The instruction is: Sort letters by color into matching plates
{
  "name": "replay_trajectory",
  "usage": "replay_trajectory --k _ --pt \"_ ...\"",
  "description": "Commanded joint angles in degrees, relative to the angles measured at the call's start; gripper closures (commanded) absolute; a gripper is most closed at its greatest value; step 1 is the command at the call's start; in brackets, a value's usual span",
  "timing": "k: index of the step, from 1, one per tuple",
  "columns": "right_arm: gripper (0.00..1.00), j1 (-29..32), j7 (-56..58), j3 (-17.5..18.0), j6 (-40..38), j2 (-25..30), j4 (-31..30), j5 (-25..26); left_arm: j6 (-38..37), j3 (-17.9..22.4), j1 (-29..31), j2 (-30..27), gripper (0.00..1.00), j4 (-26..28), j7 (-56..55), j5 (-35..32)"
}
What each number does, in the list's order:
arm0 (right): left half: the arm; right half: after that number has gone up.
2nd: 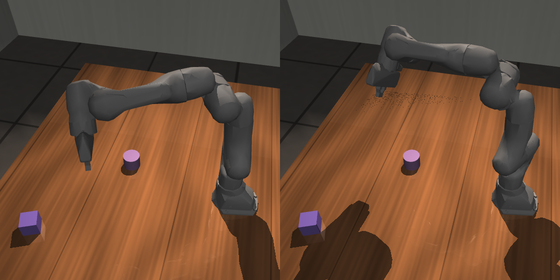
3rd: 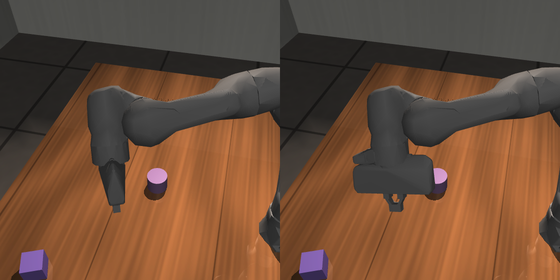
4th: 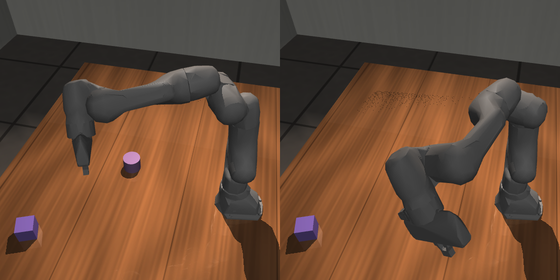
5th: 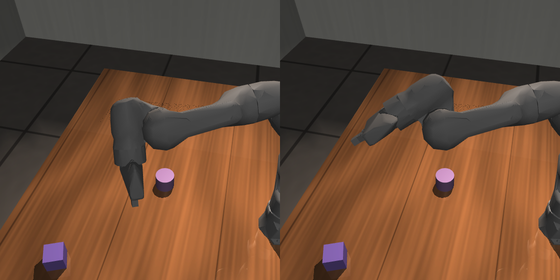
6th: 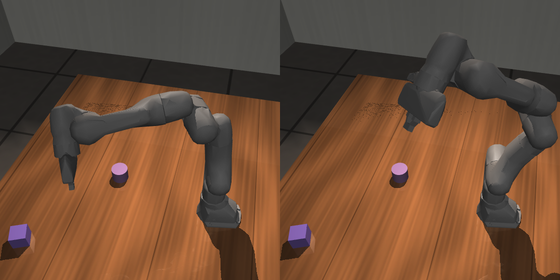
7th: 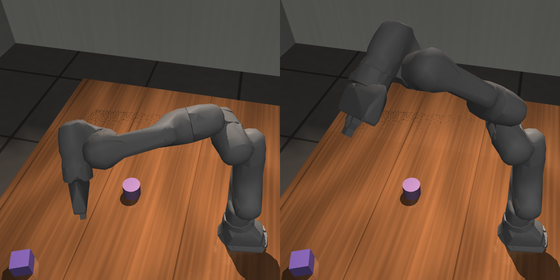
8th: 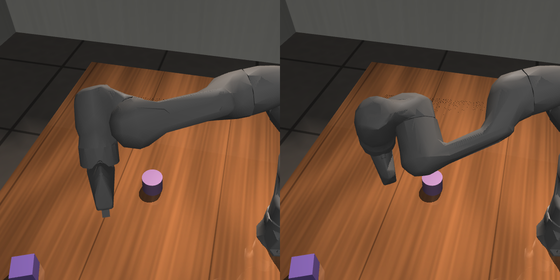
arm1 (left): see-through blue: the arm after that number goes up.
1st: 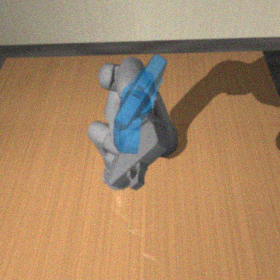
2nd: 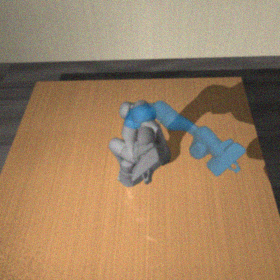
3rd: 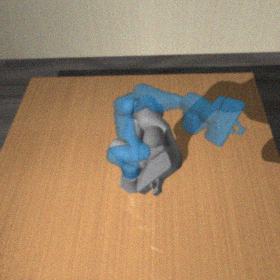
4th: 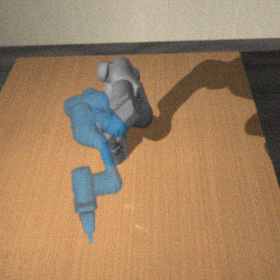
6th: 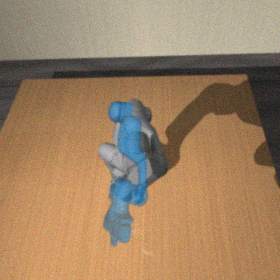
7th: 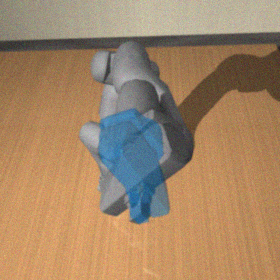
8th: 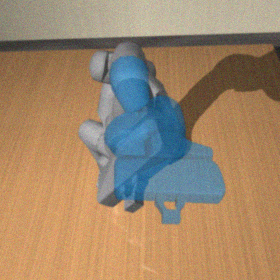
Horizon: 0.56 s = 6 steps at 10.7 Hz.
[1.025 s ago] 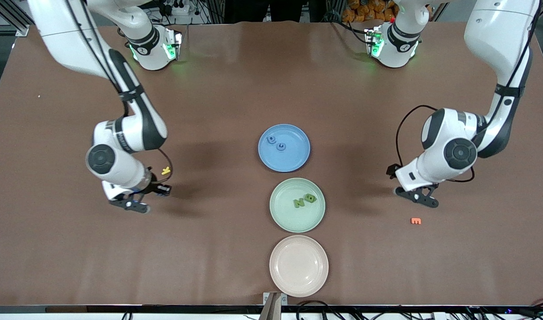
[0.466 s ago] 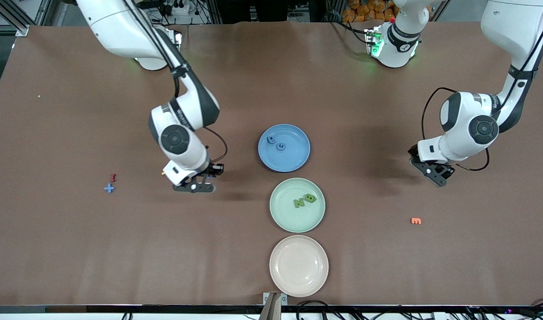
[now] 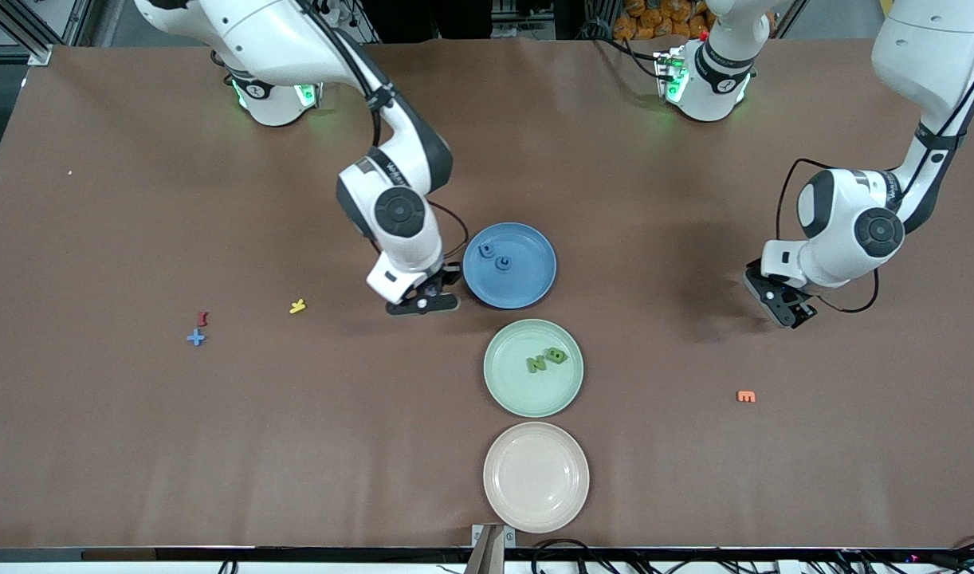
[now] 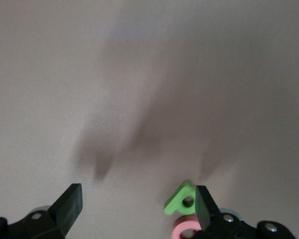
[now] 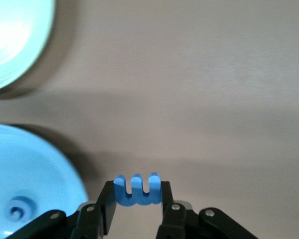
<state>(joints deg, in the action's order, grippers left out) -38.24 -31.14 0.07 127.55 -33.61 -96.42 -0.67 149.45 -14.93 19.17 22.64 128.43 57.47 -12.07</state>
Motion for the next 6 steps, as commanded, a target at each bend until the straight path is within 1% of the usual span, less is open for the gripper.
replay_trajectory --k 1,4,6 --pt "0.76 -4.3 -2.6 -0.2 -0.8 -4.6 6.3 -0.3 2.6 -0.7 1.8 1.2 0.00 0.8 5.5 0.3" --pt "0.75 -8.7 -3.0 -0.1 -0.3 -5.9 6.6 -0.4 2.6 -0.9 2.0 0.3 0.00 2.3 5.5 0.4" --pt "0.75 -9.7 -3.0 0.4 -0.2 -6.5 6.8 -0.5 2.6 -1.2 2.1 -0.1 0.00 3.0 5.5 0.4"
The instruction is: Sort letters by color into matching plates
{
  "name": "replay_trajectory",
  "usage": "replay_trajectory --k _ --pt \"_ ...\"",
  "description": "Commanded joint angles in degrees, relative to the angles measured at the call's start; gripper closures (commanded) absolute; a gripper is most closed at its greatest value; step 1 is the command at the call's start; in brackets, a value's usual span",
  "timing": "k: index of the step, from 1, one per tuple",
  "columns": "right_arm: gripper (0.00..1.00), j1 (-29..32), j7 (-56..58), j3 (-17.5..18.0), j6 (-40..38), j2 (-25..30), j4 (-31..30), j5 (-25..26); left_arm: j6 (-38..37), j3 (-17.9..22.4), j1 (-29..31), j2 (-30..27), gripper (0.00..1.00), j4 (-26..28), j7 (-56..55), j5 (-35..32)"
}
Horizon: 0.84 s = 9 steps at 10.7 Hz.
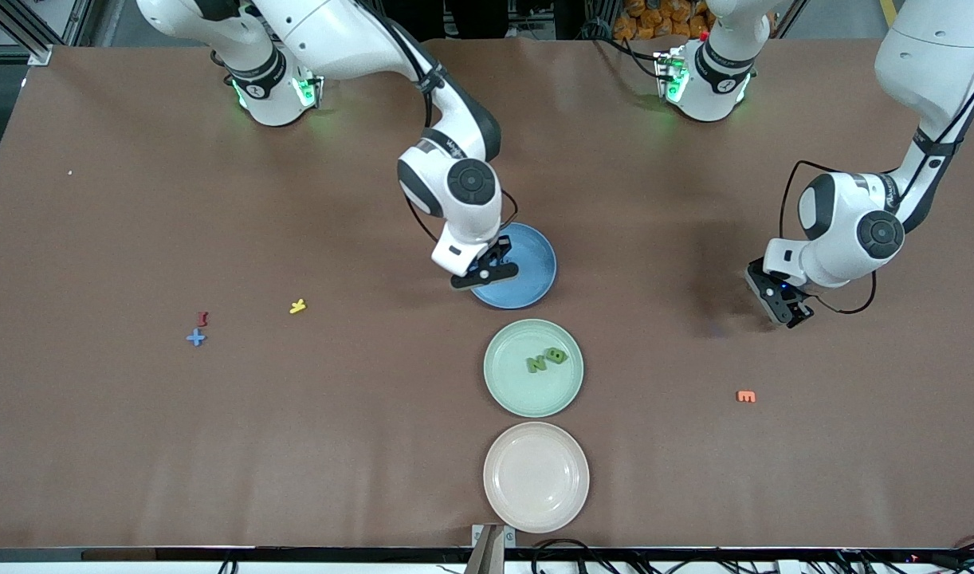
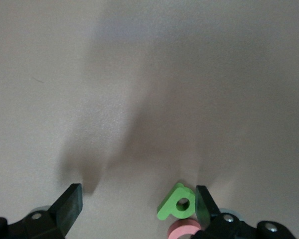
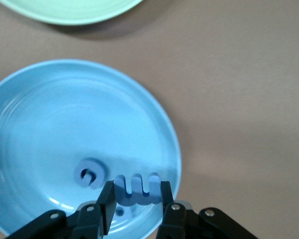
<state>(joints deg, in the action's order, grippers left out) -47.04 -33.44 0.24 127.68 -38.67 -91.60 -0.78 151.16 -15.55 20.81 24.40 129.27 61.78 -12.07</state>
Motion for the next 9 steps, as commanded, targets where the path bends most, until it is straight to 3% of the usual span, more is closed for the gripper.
replay_trajectory --k 1,3,4,5,6,9 --pt "0.75 -1.3 -0.7 0.5 -0.3 -1.6 2.0 -0.4 0.9 -0.5 0.5 -2.0 0.00 2.3 1.2 0.4" --pt "0.74 -1.3 -0.7 1.0 -0.3 -2.1 2.6 -0.4 0.9 -0.8 0.5 -3.0 0.00 3.1 0.7 0.5" --pt "0.63 -1.3 -0.6 1.0 -0.3 -2.2 2.8 -0.2 0.9 -0.9 0.5 -3.0 0.00 3.3 0.8 0.5" --pt "0.10 -1.3 -0.7 1.0 -0.3 -2.1 2.8 0.3 0.9 -0.9 0.5 -3.0 0.00 3.5 0.9 0.5" --pt "0.00 -1.2 -0.2 1.0 -0.3 -2.1 2.9 0.6 0.9 -0.9 0.5 -3.1 0.00 3.6 1.0 0.5" --pt "0.00 -0.7 0.2 0.9 -0.3 -2.1 3.6 0.7 3.8 -0.8 0.5 -3.4 0.00 5.4 1.1 0.5"
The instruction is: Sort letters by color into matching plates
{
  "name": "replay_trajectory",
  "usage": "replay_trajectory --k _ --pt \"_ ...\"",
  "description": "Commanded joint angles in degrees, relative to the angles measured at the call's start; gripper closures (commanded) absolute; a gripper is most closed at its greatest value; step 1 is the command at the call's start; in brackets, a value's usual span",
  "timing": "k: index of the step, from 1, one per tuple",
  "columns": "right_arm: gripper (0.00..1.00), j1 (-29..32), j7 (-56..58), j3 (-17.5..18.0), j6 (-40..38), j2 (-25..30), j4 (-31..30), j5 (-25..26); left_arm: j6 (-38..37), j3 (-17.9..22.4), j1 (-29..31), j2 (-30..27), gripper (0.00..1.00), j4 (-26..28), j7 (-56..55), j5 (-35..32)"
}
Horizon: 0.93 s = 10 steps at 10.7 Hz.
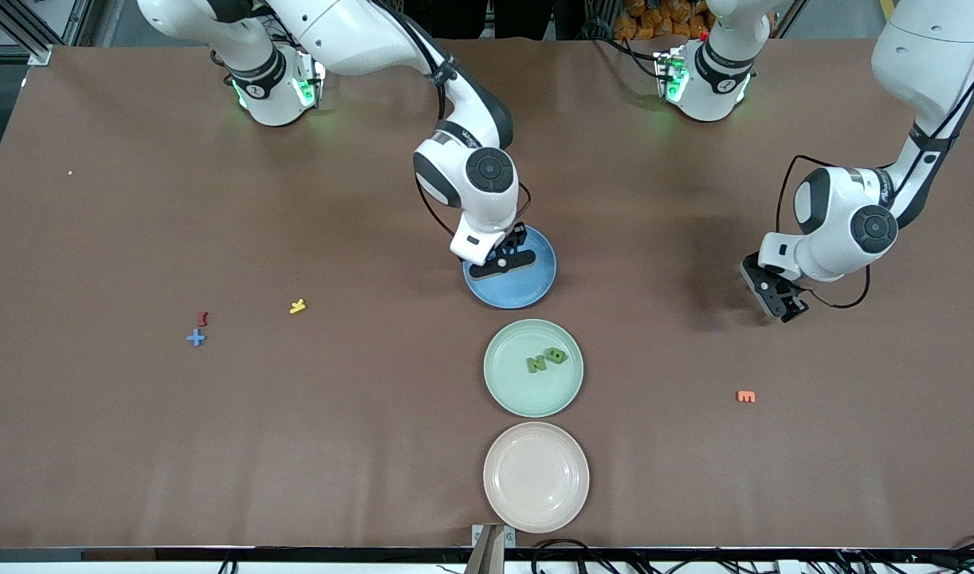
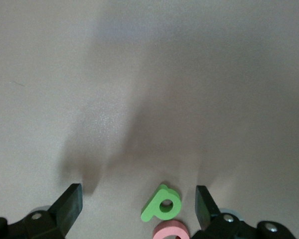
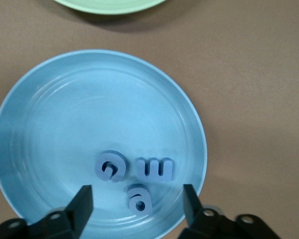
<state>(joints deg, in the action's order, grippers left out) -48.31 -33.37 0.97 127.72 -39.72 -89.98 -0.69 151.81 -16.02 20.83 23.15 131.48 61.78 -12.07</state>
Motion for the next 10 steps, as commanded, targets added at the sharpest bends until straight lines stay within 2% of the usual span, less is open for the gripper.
replay_trajectory --k 1,6,10 --pt "0.00 0.7 0.2 0.1 -0.4 -0.8 2.0 1.1 4.3 -0.3 0.5 -2.1 0.00 3.6 1.1 0.5" --pt "0.00 6.7 5.9 -1.2 -1.2 1.5 1.8 2.8 5.4 -0.2 0.5 -1.8 0.00 4.0 1.6 0.4" --pt "0.00 18.7 16.3 -2.0 -4.9 4.6 1.5 3.0 7.4 -0.3 2.1 -0.6 0.00 3.9 4.9 0.3"
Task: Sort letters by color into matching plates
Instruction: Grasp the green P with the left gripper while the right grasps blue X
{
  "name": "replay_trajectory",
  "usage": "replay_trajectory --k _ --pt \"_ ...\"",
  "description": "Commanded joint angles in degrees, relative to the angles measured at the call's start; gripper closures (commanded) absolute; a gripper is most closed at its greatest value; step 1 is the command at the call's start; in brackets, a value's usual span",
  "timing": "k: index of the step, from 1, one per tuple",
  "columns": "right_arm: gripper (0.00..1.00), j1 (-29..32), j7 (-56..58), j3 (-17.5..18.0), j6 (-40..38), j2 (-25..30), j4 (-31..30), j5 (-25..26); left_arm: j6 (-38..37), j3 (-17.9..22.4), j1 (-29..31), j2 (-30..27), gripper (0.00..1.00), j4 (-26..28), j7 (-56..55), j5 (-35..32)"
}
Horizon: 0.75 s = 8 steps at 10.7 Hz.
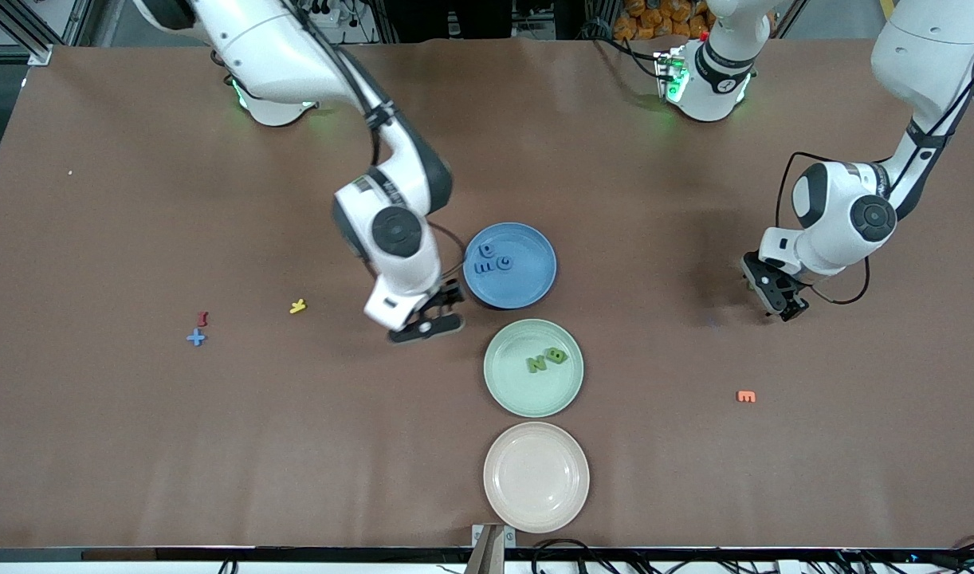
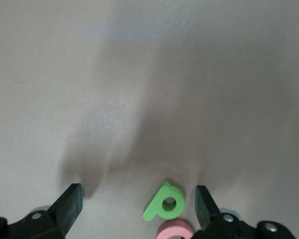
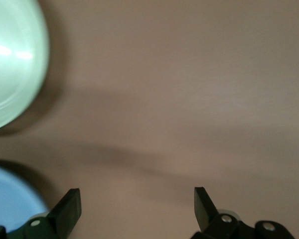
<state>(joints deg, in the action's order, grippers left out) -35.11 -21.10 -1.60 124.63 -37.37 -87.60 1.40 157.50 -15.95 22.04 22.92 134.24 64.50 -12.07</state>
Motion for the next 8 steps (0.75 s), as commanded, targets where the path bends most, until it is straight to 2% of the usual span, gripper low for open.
replay_trajectory --k 1,3,8 --pt "0.00 8.2 5.3 0.5 -2.0 2.6 -0.8 1.8 1.8 -0.4 0.9 -0.3 0.00 1.1 2.6 0.3" --pt "0.00 13.8 8.2 0.5 -1.9 2.8 -0.6 4.4 1.8 -0.4 0.9 -0.2 0.00 0.9 4.1 0.3" --pt "0.00 26.0 13.2 0.5 -1.9 3.8 -0.6 4.6 1.8 -0.4 1.0 0.0 0.00 0.7 6.1 -0.1"
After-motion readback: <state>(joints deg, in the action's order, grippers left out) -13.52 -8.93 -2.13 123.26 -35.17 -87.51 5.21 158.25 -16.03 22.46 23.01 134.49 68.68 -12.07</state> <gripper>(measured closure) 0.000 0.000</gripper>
